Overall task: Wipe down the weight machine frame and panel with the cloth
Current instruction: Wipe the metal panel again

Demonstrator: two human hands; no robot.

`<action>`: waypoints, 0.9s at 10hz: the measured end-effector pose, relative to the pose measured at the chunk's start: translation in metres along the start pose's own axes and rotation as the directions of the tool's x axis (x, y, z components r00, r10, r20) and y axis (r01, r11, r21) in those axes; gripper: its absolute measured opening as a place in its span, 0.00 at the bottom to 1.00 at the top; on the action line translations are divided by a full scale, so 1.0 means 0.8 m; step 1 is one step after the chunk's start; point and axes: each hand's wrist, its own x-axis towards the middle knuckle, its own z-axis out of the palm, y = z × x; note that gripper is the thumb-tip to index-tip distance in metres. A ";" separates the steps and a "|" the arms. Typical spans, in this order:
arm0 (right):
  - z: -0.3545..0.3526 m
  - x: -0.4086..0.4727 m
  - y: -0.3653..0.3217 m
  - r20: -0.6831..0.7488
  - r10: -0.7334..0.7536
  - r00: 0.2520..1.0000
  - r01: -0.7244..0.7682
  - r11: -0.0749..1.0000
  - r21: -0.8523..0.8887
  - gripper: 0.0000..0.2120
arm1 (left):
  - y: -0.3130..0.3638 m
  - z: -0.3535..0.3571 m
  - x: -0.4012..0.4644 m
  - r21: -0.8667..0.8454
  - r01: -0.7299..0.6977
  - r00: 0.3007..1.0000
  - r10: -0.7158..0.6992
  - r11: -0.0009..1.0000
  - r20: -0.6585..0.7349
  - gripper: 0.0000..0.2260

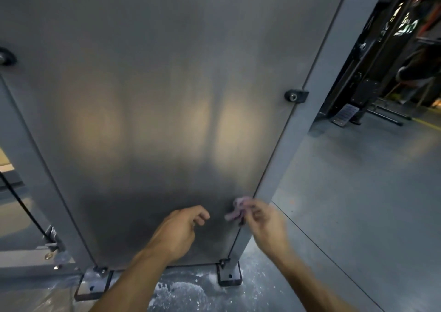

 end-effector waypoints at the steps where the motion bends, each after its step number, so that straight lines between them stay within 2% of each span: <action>1: 0.018 -0.011 0.027 0.180 0.212 0.961 -0.191 0.974 -0.123 0.14 | -0.004 -0.003 -0.005 -0.101 0.009 0.999 -0.014 0.995 -0.043 0.28; 2: -0.012 0.031 -0.029 0.035 0.080 0.996 -0.078 0.995 -0.069 0.11 | 0.000 -0.011 -0.012 -0.043 -0.008 1.000 0.007 0.999 -0.026 0.23; 3: -0.046 0.075 -0.081 -0.281 -0.129 0.951 0.116 0.991 -0.062 0.08 | 0.008 -0.022 -0.023 -0.206 0.112 0.994 -0.109 0.972 0.023 0.32; 4: -0.049 0.080 -0.093 -0.348 -0.177 0.921 0.179 0.984 -0.027 0.08 | -0.019 -0.012 -0.019 -0.490 0.364 0.930 -0.341 0.792 0.139 0.35; 5: -0.015 0.032 -0.059 -0.105 -0.025 0.994 0.039 0.991 0.131 0.13 | -0.024 -0.008 -0.020 -0.563 0.414 0.905 -0.388 0.716 0.172 0.34; 6: 0.018 0.006 -0.009 0.119 0.077 0.990 -0.064 0.992 -0.106 0.15 | 0.005 -0.015 -0.021 -0.543 0.365 0.909 -0.416 0.756 0.031 0.15; 7: 0.018 0.015 -0.019 0.119 0.073 0.990 -0.053 0.985 -0.163 0.15 | 0.026 -0.019 -0.018 -0.724 0.347 0.906 -0.413 0.596 0.095 0.10; 8: 0.006 0.033 -0.045 -0.104 0.023 0.994 -0.035 0.992 -0.118 0.12 | 0.048 -0.019 0.001 -0.667 0.333 0.904 -0.427 0.667 0.024 0.06; 9: 0.000 0.044 -0.048 -0.154 0.031 0.988 -0.041 0.997 -0.063 0.13 | 0.054 -0.016 0.016 -0.651 0.392 0.891 -0.446 0.650 0.090 0.14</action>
